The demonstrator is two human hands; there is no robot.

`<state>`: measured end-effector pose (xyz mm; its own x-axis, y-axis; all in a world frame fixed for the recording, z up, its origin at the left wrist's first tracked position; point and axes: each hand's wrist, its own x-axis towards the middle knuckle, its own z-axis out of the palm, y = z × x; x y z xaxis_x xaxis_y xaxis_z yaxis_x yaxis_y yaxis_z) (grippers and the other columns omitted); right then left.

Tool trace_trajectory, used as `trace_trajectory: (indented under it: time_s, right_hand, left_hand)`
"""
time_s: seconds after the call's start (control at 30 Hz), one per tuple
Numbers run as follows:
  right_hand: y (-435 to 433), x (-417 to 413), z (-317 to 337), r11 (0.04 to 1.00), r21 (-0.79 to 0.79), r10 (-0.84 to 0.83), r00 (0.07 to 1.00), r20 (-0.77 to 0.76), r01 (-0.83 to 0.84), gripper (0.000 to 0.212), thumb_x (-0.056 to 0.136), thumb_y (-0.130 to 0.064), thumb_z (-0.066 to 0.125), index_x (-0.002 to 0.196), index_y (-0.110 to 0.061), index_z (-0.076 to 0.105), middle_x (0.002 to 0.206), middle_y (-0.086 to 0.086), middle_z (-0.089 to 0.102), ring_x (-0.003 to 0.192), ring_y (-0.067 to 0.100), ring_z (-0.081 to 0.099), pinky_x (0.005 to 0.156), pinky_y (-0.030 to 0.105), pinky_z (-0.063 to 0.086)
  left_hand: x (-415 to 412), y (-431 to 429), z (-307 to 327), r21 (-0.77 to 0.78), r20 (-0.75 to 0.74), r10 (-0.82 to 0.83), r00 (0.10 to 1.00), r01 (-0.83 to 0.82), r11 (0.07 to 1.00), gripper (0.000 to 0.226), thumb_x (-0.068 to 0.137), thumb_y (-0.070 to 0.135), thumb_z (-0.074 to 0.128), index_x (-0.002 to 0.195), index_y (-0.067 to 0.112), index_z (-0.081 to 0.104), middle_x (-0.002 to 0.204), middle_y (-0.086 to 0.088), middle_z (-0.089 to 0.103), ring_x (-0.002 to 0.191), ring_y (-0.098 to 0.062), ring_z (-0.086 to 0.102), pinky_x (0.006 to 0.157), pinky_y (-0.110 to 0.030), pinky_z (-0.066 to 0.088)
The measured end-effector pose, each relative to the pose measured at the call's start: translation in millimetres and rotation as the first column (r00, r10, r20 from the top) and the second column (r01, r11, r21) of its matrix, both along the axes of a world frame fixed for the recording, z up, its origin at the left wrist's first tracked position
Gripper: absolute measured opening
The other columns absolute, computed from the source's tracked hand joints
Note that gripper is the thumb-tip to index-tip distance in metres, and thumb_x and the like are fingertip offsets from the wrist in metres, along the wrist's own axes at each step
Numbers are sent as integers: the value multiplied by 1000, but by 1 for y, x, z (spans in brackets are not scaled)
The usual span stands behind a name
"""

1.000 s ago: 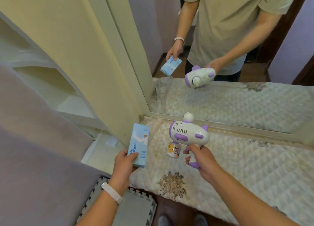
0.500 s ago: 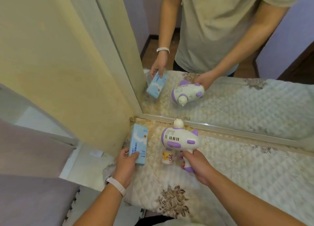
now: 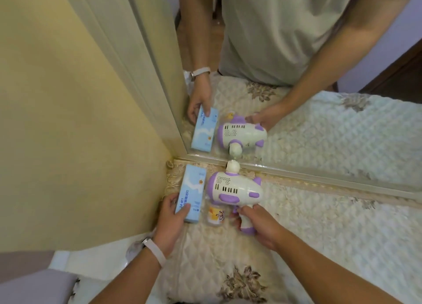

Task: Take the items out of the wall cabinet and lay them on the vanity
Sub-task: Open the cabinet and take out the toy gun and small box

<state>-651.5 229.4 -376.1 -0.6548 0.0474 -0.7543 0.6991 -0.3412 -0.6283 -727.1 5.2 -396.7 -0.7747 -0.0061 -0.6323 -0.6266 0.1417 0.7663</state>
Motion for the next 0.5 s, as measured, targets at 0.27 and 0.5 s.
trace_trajectory:
  time_s: [0.27, 0.5]
  right_hand:
    - [14, 4, 13, 865, 392, 323, 945, 43, -314, 17, 94, -23, 54, 94, -13, 67, 86, 1, 70, 79, 16, 66, 60, 18, 52]
    - [23, 26, 25, 766, 512, 445, 895, 14, -389, 18, 98, -35, 50, 112, -23, 50, 89, -16, 54, 78, 2, 54, 55, 10, 37]
  left_hand:
    - [2, 3, 3, -163, -66, -170, 983, 157, 974, 37, 93, 4, 56, 128, 14, 50, 117, -7, 65, 99, -18, 65, 79, -31, 55]
    - [27, 9, 39, -285, -146, -193, 970, 145, 947, 44, 93, -2, 51, 135, 7, 46, 123, -5, 61, 107, -17, 60, 83, -21, 48]
